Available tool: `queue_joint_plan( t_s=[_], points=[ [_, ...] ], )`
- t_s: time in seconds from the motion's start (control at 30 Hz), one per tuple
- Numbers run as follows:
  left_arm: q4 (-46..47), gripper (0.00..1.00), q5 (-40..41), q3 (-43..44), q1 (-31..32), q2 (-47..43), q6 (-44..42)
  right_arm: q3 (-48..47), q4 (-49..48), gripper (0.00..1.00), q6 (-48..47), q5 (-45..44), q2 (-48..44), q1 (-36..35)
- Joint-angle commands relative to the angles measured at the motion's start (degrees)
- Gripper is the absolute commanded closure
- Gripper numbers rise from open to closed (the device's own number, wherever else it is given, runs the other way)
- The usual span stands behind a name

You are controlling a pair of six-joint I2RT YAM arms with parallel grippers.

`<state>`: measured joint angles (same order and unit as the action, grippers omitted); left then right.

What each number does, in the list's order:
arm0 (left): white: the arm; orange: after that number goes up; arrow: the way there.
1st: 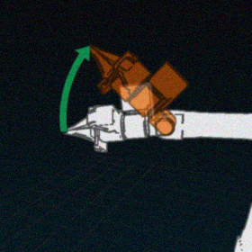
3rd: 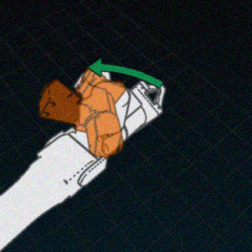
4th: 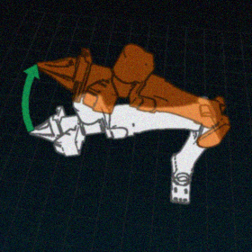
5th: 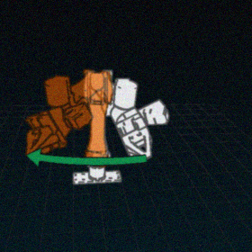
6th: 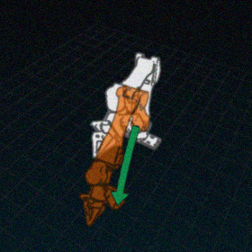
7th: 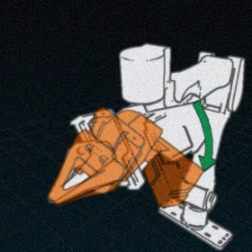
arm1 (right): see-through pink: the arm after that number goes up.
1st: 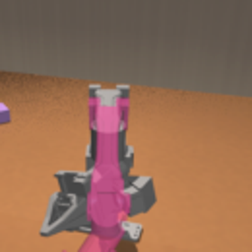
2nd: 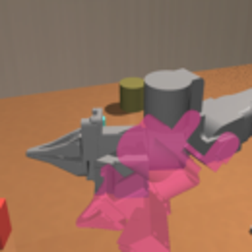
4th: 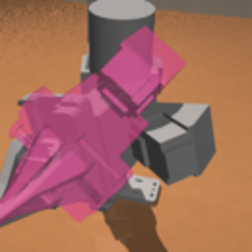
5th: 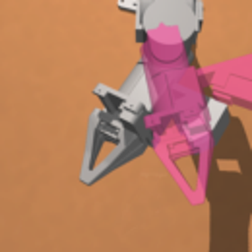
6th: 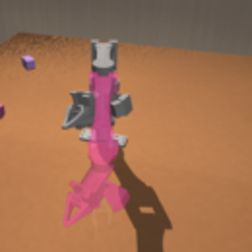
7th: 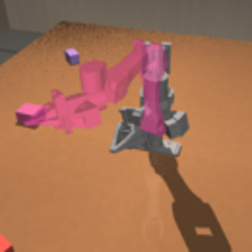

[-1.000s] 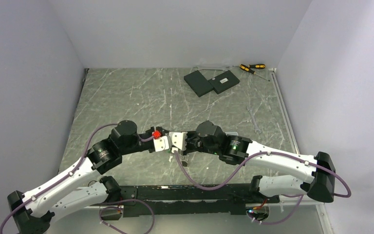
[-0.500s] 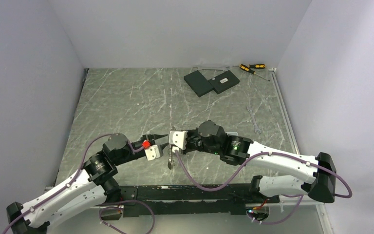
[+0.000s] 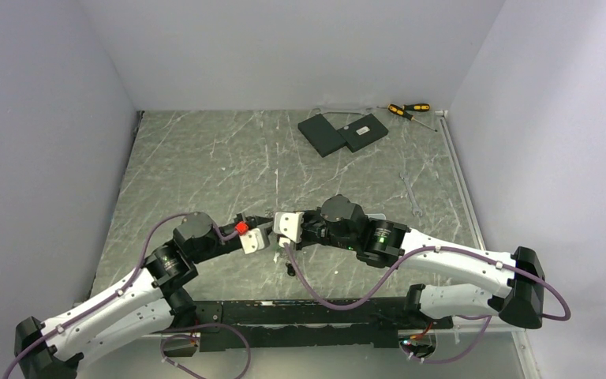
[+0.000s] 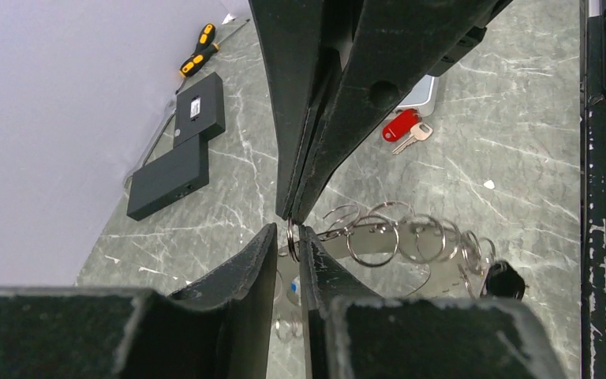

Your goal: Put the keys on the keyring

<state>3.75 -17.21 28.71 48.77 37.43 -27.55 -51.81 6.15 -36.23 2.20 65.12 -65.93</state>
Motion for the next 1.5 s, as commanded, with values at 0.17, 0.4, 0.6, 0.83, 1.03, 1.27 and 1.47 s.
queue_joint_plan(
  t_s=[0.17, 0.4, 0.6, 0.83, 1.03, 1.27, 1.47],
  points=[
    [1.31, 0.94, -0.89, 2.39, -0.48, 1.99, 0.13, -1.82, -4.83, 1.00, 0.37, 1.66, -1.19, -0.49],
    [0.87, 1.00, -1.02, 2.53, -0.65, 2.04, -0.99, -0.92, -5.50, 1.00, 0.55, 2.10, -2.02, -0.51],
    [6.16, 1.00, -5.79, 0.19, -2.00, -2.87, 0.84, 4.49, -13.83, 0.57, 6.50, 7.18, -8.45, 2.18],
    [17.36, 1.00, -12.04, -3.93, -3.93, -8.72, 6.27, 9.70, -23.15, 0.57, 16.04, 21.45, -15.47, 12.12],
    [27.20, 1.00, -14.85, -5.80, -5.15, -8.10, 13.25, 9.57, -23.97, 0.62, 18.49, 30.00, -15.21, 14.25],
    [38.38, 1.00, -16.14, -8.03, -5.44, -6.99, 19.99, 10.41, -27.07, 0.61, 20.38, 34.63, -14.45, 14.34],
    [41.76, 1.00, -18.64, -8.92, -5.44, -7.26, 22.10, 9.58, -28.48, 0.62, 21.16, 34.82, -12.91, 14.34]
  ],
)
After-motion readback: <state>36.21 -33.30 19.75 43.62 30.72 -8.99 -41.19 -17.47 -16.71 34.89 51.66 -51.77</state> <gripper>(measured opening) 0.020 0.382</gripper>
